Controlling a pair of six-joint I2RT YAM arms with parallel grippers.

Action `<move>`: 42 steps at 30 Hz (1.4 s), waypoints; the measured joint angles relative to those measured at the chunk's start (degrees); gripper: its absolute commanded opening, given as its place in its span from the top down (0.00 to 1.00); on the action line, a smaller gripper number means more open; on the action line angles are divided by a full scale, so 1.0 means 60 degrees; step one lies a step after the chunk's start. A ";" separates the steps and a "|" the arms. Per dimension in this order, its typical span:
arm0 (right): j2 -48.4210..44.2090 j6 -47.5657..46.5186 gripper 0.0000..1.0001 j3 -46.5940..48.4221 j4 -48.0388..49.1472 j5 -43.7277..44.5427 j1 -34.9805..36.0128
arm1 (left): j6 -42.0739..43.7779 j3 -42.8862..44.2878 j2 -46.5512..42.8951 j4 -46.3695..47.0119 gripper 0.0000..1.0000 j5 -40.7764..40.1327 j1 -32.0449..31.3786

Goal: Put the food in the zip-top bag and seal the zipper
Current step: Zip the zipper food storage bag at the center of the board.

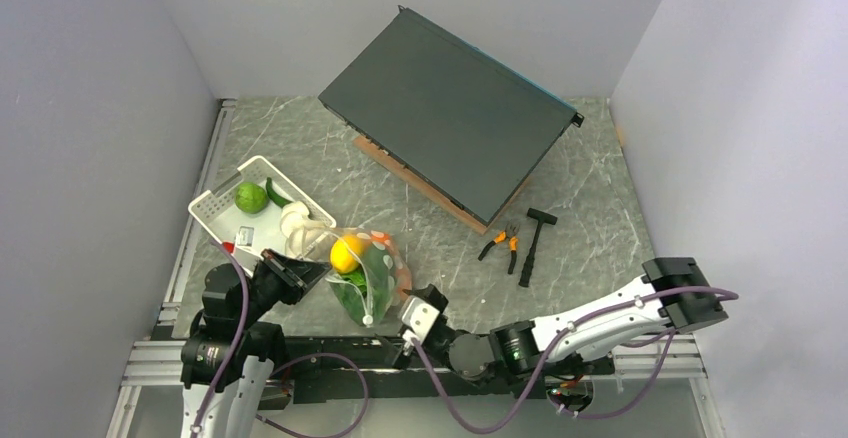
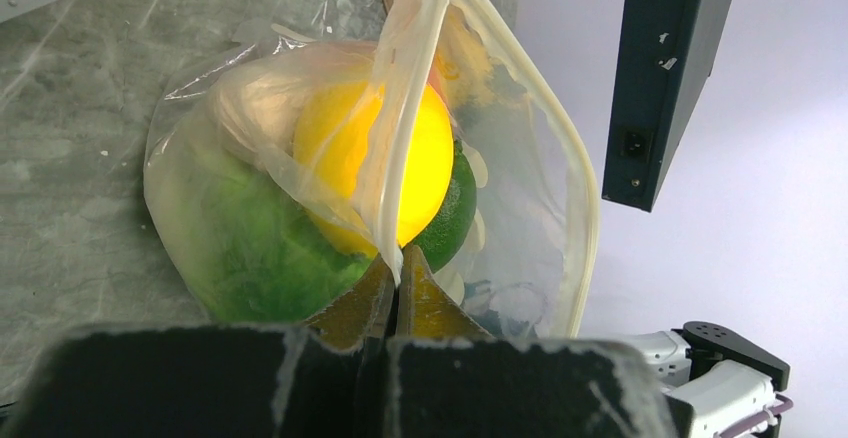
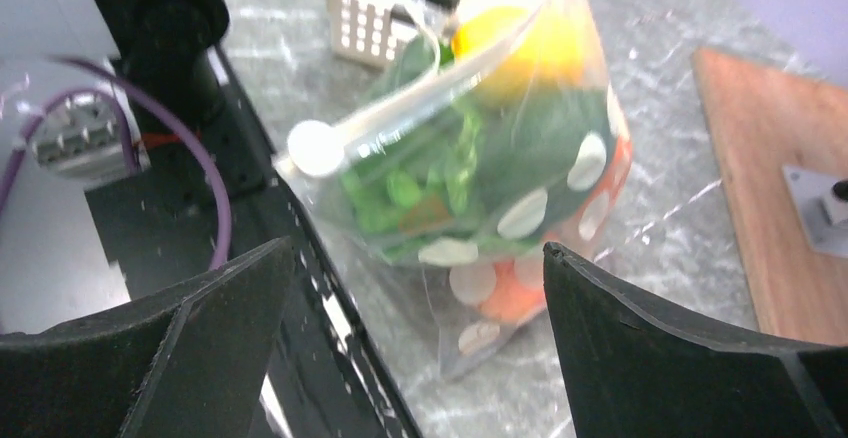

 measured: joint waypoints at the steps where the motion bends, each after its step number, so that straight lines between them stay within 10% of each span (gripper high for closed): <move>1: 0.0164 -0.0324 0.05 0.0018 0.0579 0.0226 0.0106 | -0.0004 0.0018 0.0000 -0.0018 1.00 -0.0015 0.0000; 7: 0.1770 -0.1738 0.10 0.0663 0.2743 0.1053 0.0419 | -0.0011 0.0058 0.0018 -0.0076 1.00 -0.0106 0.0000; 10: 0.2459 -0.2339 0.47 0.0947 0.3603 0.1486 0.0430 | -0.0004 0.0171 0.0095 -0.0229 1.00 -0.0149 0.0000; 17: 0.2911 -0.2914 1.00 0.1151 0.4455 0.1847 0.0095 | -0.0004 0.0474 0.0168 -0.0495 1.00 -0.0284 -0.0004; 22: 0.2798 -0.2896 1.00 0.1137 0.4495 0.1789 -0.0200 | 0.0011 0.0703 0.0138 -0.0903 0.94 -0.0514 -0.0007; 29: 0.1341 -0.2109 1.00 0.0849 0.2998 -0.0390 -0.1333 | 0.0958 0.1585 0.0044 -0.1628 0.26 -0.0852 -0.0007; 42: -0.0404 -0.0550 1.00 0.0692 0.0470 -0.5727 -0.4189 | 0.7264 0.5763 0.3155 -0.1916 0.22 0.1027 -0.0015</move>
